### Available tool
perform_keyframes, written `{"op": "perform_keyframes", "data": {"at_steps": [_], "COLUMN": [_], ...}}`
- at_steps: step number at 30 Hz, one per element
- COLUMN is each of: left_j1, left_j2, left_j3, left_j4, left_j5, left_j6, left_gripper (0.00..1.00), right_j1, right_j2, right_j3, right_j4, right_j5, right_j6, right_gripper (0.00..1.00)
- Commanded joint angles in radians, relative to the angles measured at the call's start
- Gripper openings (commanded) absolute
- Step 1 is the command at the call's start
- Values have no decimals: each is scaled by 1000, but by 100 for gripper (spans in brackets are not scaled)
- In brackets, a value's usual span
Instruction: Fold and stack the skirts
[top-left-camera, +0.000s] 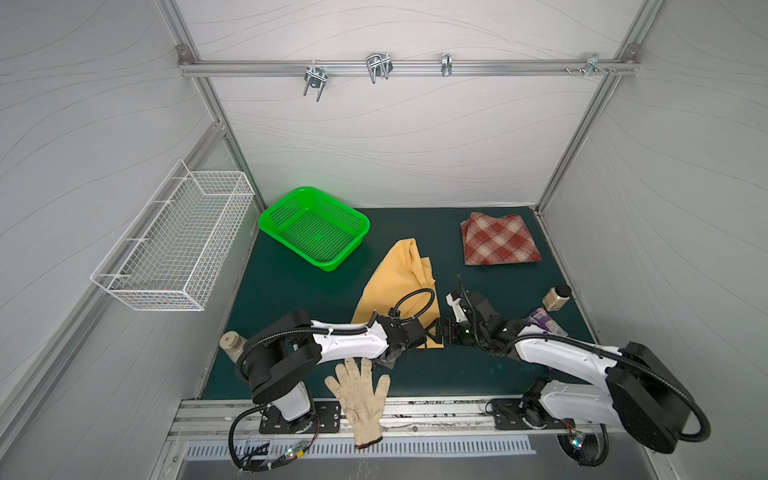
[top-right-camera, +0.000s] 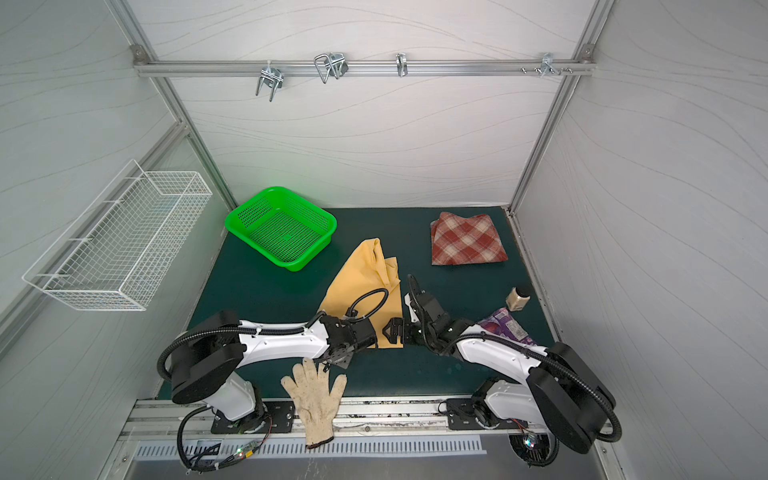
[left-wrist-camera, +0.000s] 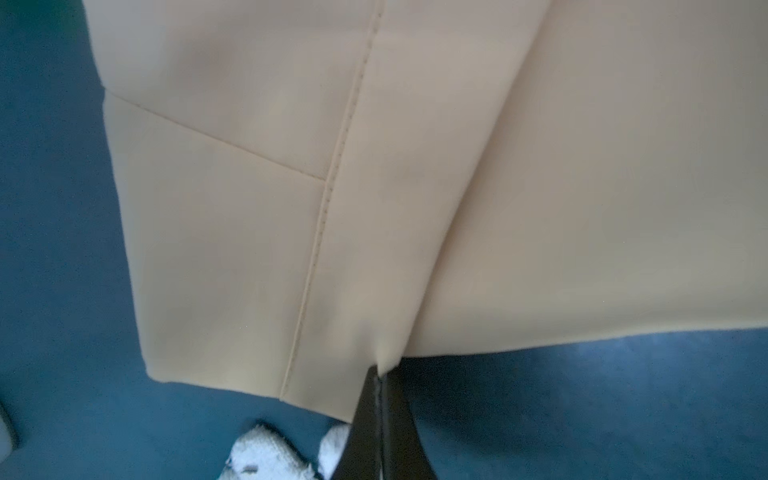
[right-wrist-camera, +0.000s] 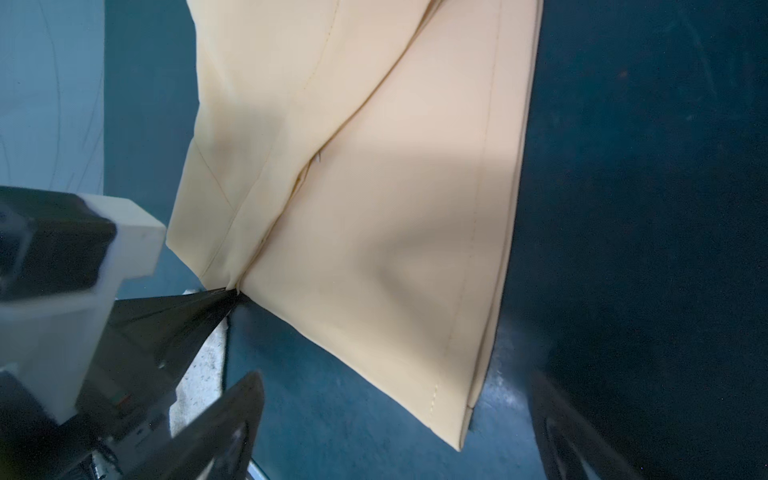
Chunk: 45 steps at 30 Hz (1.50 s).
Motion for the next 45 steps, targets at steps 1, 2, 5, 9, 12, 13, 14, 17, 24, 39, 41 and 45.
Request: {"op": "perform_keyframes", "data": {"at_steps": [1,2,5,9,12,13,14,17,24,39,41,45], "left_j1": [5,9,35,110,198,223,254,335,507,758,784,826], "left_j2": [-25,-44,-106,-199,-264,-286,-308,-364,-455,-631,-636,-650], "left_j3": [51,60,79,78,60,55,53,56,60,-62,-75,-110], "left_j4": [-51,-57,-68,-63,-47,-39,-31,-20,-20,61,79,128], "left_j5": [-50,-50,-31,14,65,86,111,175,288,412,429,446], "left_j6": [-3,0,20,58,89,99,111,144,176,91,77,45], "left_gripper": [0,1,0,0,0,0,0,0,0,0,0,0], "right_j1": [9,11,13,19,30,34,41,60,69,40,16,-13], "right_j2": [-23,-21,-8,39,85,101,120,186,334,408,419,426], "right_j3": [32,35,49,66,69,74,80,99,117,44,11,-26], "right_j4": [18,23,35,74,134,148,158,203,270,312,356,360], "right_j5": [15,13,10,-10,-34,-37,-37,-39,-20,9,-24,-36], "right_j6": [19,19,20,28,38,41,45,54,89,197,226,248], "right_gripper": [99,99,99,99,99,99,99,99,99,99,99,99]}}
